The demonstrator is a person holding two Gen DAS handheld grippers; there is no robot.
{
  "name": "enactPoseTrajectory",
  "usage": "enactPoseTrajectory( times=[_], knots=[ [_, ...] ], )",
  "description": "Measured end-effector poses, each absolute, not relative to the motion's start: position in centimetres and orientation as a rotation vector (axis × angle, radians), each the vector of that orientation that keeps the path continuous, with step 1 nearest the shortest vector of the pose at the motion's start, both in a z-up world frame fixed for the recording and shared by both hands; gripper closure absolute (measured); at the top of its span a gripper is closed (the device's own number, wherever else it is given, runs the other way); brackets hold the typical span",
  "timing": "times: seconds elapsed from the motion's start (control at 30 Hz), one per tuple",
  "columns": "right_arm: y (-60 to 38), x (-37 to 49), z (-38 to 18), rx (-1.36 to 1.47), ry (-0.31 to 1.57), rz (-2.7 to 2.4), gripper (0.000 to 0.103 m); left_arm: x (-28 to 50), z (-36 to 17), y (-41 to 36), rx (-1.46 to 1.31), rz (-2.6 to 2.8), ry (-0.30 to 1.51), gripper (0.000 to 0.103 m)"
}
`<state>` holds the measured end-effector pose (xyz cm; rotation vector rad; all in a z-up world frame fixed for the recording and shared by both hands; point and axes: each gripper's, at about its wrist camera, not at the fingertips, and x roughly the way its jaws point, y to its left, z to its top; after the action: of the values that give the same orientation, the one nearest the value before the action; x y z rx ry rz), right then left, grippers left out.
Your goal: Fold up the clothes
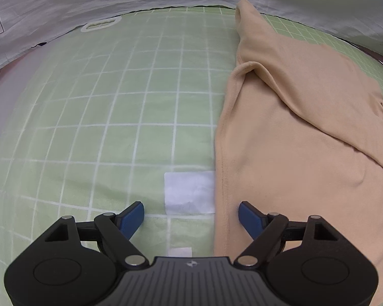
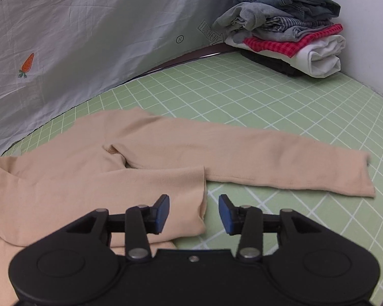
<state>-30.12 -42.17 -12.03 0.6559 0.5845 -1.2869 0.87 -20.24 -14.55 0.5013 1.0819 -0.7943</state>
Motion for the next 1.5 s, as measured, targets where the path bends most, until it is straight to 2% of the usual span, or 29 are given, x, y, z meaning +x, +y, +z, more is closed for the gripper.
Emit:
enactPoseTrajectory(
  times=[0.2, 0.37, 0.53, 0.77, 0.87, 0.9, 0.93, 0.97, 1.17, 1.23, 1.4, 1.5],
  knots=[
    [-43.1, -30.4, -13.1, 0.679, 0.615, -1.222, 0.051, -0.1, -12.9, -20.4, 0.486, -0.785, 1.034, 0.021],
    [-43.8, -31.2, -13.3, 0.639, 0.636, -1.126, 0.051, -2.3, -12.0, -21.9, 0.438, -0.766, 1.028, 0.021],
    [-44.7, -32.1, -13.4, 0.622, 0.664, -1.016, 0.057, -6.2, -12.8, -24.0, 0.439, -0.747, 1.079, 0.021],
    [-45.8, -32.3, -13.9, 0.546, 0.729, -0.875, 0.057, -11.0, -13.6, -25.7, 0.449, -0.696, 1.114, 0.021],
    [-46.3, -32.3, -13.9, 0.503, 0.746, -0.819, 0.066, -12.6, -13.4, -26.5, 0.446, -0.673, 1.095, 0.021],
    [-46.5, -32.3, -13.9, 0.487, 0.752, -0.8, 0.077, -13.0, -13.5, -26.8, 0.434, -0.669, 1.097, 0.021],
    [-46.6, -32.4, -13.8, 0.472, 0.756, -0.779, 0.092, -13.4, -13.5, -27.2, 0.423, -0.666, 1.099, 0.021],
    [-46.8, -32.4, -13.6, 0.457, 0.759, -0.755, 0.097, -13.8, -13.6, -27.6, 0.415, -0.664, 1.104, 0.021],
    [-47.2, -32.5, -11.6, 0.312, 0.749, -0.625, 0.099, -16.2, -14.1, -29.9, 0.418, -0.646, 1.09, 0.021],
    [-47.1, -32.5, -10.5, 0.244, 0.728, -0.591, 0.099, -16.9, -14.4, -30.3, 0.425, -0.631, 1.065, 0.013],
    [-49.0, -32.3, -9.0, 0.184, 0.676, -0.554, 0.099, -16.5, -15.0, -30.4, 0.364, -0.568, 1.079, 0.0],
    [-51.1, -32.2, -8.9, 0.201, 0.669, -0.565, 0.099, -16.2, -15.0, -30.7, 0.349, -0.537, 1.094, 0.0]
  ],
)
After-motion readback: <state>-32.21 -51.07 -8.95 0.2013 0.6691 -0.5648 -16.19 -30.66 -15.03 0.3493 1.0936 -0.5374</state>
